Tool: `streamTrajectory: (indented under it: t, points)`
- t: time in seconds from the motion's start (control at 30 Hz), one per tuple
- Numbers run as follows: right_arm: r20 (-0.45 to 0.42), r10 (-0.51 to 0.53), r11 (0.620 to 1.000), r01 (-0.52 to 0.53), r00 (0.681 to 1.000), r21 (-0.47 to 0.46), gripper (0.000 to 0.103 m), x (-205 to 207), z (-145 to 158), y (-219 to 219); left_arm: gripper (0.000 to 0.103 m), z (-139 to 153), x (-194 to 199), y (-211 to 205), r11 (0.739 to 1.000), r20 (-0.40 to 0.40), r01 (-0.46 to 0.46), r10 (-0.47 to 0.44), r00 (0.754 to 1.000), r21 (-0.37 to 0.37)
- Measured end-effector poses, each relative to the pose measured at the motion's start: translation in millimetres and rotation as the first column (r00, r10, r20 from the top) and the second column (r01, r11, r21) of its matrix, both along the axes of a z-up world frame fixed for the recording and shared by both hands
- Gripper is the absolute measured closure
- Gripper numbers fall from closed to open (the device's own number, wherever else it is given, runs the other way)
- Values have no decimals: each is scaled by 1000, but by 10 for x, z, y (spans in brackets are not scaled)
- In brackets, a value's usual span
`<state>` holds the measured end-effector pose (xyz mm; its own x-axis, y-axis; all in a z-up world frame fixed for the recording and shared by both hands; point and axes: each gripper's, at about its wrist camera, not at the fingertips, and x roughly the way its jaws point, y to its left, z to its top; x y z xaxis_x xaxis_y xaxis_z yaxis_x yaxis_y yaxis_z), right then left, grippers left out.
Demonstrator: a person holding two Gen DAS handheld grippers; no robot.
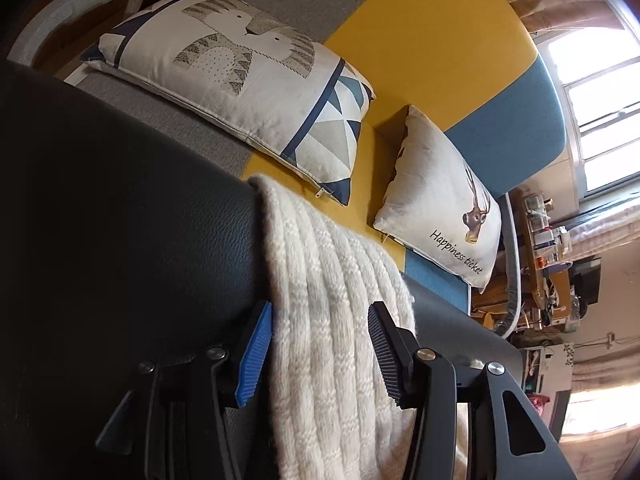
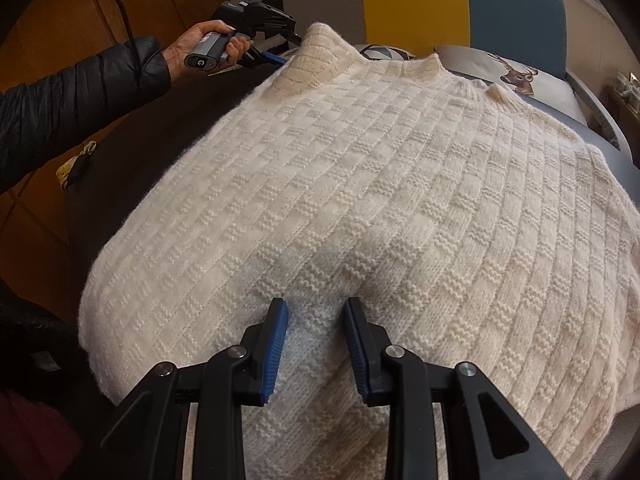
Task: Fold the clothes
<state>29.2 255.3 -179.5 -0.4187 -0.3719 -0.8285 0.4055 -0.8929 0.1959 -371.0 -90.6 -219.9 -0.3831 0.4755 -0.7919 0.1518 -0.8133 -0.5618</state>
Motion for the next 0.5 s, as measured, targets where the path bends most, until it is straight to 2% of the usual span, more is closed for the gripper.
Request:
streamTrajectory:
  t: [0.07, 0.1, 0.13, 0.2, 0.3, 0.43, 0.5]
  points:
    - [-8, -1, 1000, 1, 1000, 5, 73, 17, 2, -3, 66, -5, -33, 45, 999, -5, -6, 6, 1000, -42]
    - [-10, -1, 1000, 2, 1000, 8, 73, 24, 3, -5, 85, -21, -43, 76, 997, 1, 3, -3, 1000, -72]
    - [-11, -2, 1000, 2, 1000, 11, 73, 31, 7, -8, 93, -39, -54, 108, 995, 8, 13, -12, 1000, -101]
    - [-11, -3, 1000, 3, 1000, 16, 73, 39, -12, -21, 96, -25, -15, 125, 991, -20, 11, -14, 1000, -131]
    - [-10, -4, 1000, 4, 1000, 23, 73, 39, -33, -35, 97, 114, 105, 93, 991, -106, -26, 13, 994, -128]
    - [-16, -7, 999, 8, 1000, 41, 73, 49, -62, -67, 98, 534, 502, -85, 993, -249, -86, 65, 966, -77]
    - [-19, -10, 998, 11, 1000, 54, 72, 56, -69, -89, 98, 711, 754, -220, 992, -296, -109, 85, 951, -65]
